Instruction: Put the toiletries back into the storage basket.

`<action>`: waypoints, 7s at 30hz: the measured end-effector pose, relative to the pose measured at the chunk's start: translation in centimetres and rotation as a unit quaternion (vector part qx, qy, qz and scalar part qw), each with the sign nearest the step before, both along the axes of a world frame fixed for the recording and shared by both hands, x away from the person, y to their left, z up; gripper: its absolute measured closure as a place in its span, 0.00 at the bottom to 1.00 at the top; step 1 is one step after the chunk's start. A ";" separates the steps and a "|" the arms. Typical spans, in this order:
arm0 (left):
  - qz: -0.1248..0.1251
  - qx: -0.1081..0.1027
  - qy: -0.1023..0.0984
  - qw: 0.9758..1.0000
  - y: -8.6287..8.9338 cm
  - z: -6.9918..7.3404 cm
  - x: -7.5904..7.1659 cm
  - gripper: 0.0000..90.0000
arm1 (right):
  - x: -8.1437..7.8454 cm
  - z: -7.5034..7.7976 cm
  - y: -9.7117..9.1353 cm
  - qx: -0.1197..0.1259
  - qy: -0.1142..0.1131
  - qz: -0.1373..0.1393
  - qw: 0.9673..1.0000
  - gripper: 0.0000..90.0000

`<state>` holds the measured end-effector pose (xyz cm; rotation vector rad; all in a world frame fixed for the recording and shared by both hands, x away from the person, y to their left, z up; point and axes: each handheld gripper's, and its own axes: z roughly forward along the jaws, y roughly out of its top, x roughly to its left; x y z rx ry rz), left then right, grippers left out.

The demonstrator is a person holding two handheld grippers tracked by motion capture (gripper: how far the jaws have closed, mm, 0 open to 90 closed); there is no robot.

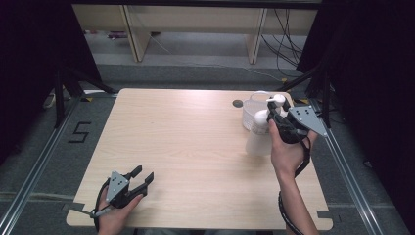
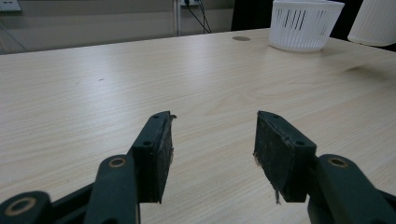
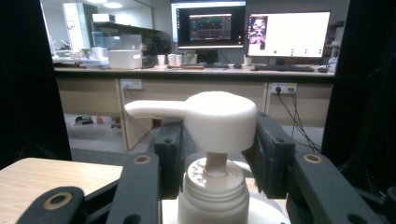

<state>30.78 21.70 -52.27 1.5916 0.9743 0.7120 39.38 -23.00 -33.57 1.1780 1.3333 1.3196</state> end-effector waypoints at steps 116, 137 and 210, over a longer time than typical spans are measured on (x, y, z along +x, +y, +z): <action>0.001 0.000 -0.001 1.000 0.0 0.0 0.0 0.51 | 7.1 5.8 -2.0 0.014 -0.027 -0.042 0.999 0.67; 0.001 0.001 -0.002 1.000 0.1 0.0 0.0 0.51 | 8.3 6.4 -1.9 0.018 -0.033 -0.050 0.998 0.67; 0.003 -0.004 -0.004 1.000 0.1 0.0 0.0 0.51 | 13.1 6.8 -1.6 0.005 0.007 -0.063 0.998 0.67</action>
